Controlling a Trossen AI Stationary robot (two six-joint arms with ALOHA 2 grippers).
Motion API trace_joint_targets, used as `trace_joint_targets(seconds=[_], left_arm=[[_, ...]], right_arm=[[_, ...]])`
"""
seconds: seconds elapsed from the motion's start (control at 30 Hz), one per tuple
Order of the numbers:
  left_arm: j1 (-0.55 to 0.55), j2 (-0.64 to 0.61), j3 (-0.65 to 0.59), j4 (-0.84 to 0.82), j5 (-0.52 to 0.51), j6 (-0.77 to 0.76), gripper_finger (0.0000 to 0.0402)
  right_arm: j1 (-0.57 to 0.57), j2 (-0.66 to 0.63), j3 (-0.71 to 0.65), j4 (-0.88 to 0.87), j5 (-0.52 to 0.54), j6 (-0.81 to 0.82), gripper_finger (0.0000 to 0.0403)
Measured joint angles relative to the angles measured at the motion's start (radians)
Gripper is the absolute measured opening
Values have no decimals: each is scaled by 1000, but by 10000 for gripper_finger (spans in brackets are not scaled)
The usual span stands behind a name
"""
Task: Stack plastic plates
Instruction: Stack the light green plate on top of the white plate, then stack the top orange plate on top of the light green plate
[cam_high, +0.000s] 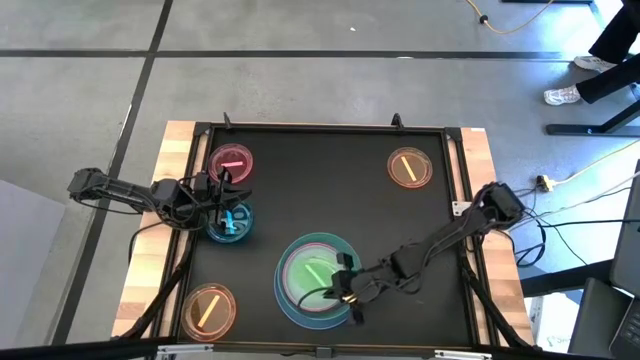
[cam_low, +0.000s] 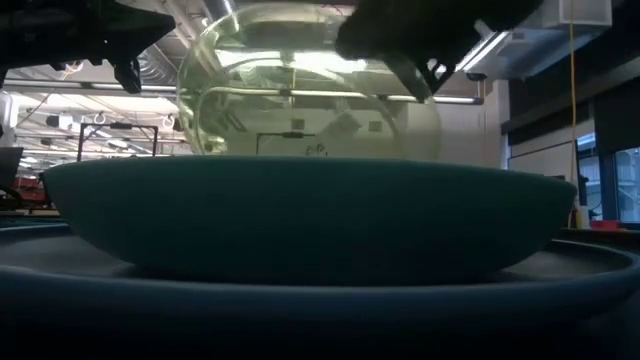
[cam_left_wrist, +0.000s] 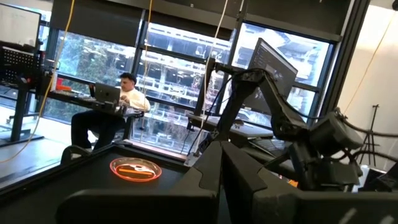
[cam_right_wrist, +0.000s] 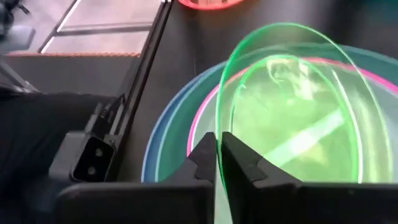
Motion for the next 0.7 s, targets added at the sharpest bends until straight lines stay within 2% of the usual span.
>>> trace_joint_targets(seconds=[0.2, 0.33, 0.43, 0.53, 0.7], left_arm=[[0, 0, 0, 0, 0, 0, 7], [0, 0, 0, 0, 0, 0, 7], [0, 0, 0, 0, 0, 0, 7], [0, 0, 0, -1, 0, -1, 7], [0, 0, 0, -2, 0, -2, 7]], right_arm=[[0, 12, 0, 2, 0, 12, 104], [-13, -26, 0, -37, -15, -21, 156], [-24, -85, 38, -177, -22, -48, 179], [-30, -134, 78, -350, 44, -48, 188], [-29, -220, 115, -607, 216, -45, 185]])
